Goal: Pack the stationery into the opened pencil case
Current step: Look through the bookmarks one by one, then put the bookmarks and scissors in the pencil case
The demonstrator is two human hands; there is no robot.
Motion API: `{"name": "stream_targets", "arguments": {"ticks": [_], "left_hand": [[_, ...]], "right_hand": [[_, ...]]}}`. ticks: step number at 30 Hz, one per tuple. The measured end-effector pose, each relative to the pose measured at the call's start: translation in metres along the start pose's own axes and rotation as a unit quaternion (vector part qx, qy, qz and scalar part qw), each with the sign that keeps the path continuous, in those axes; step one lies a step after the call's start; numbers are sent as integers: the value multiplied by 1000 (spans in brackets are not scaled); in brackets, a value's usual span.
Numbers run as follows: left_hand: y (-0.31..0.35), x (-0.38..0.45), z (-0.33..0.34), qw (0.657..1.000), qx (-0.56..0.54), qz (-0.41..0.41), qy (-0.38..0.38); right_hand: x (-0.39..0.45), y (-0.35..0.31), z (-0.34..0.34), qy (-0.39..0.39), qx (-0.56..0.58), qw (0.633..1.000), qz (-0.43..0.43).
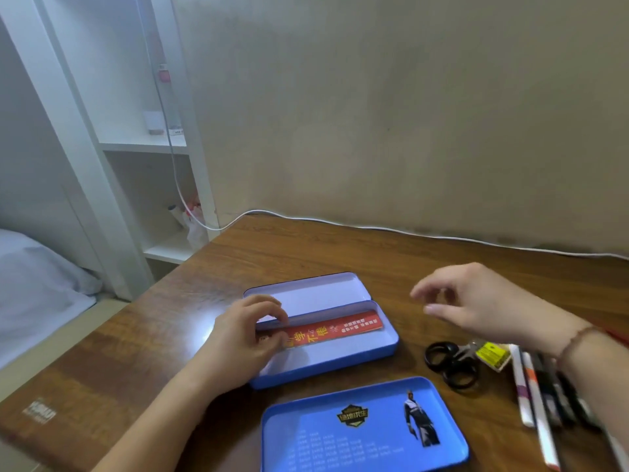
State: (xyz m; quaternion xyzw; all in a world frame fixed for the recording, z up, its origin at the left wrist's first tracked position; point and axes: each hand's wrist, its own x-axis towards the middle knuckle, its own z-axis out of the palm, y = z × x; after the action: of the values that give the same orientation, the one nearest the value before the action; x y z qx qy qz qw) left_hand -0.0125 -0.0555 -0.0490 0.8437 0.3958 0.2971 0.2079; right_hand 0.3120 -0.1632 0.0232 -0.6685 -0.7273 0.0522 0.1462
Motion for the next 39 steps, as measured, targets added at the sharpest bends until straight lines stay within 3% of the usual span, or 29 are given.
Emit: {"name": "stream_targets", "arguments": {"ticks": [2, 6, 9, 15, 20, 23, 26, 29, 32, 34, 36, 39], "left_hand": [[13, 1, 2, 999, 32, 21, 24], [54, 3, 17, 997, 40, 70, -14], [79, 1, 32, 989, 95, 97, -57], [116, -7, 56, 987, 94, 110, -62], [135, -9, 59, 986, 96, 112, -79], [144, -9, 54, 994, 16, 97, -57], [140, -12, 45, 990, -132, 43, -1], [122, -19, 29, 959, -281, -33, 30], [95, -25, 13, 940, -331, -74, 27], [73, -30, 8, 952, -291, -75, 59], [52, -36, 3, 981, -156, -57, 99], [32, -42, -6, 997, 55, -14, 57]], "right_hand": [[-19, 19, 2, -70, -93, 993, 15], [-38, 33, 17, -133, -125, 983, 25], [-40, 33, 21, -126, -103, 986, 26], [-46, 29, 14, -149, -20, 986, 69], [-47, 25, 9, -80, -12, 996, -38], [-43, 6, 3, 8, 54, 994, -92], [-34, -18, 1, 74, 115, 982, -133], [-18, -32, 4, 137, 37, 973, -184], [1, -39, 16, 120, -20, 969, -215], [17, -45, 30, 79, 14, 978, -191], [34, -48, 42, 59, 35, 985, -160], [51, -59, 59, 42, -4, 988, -151]]}}
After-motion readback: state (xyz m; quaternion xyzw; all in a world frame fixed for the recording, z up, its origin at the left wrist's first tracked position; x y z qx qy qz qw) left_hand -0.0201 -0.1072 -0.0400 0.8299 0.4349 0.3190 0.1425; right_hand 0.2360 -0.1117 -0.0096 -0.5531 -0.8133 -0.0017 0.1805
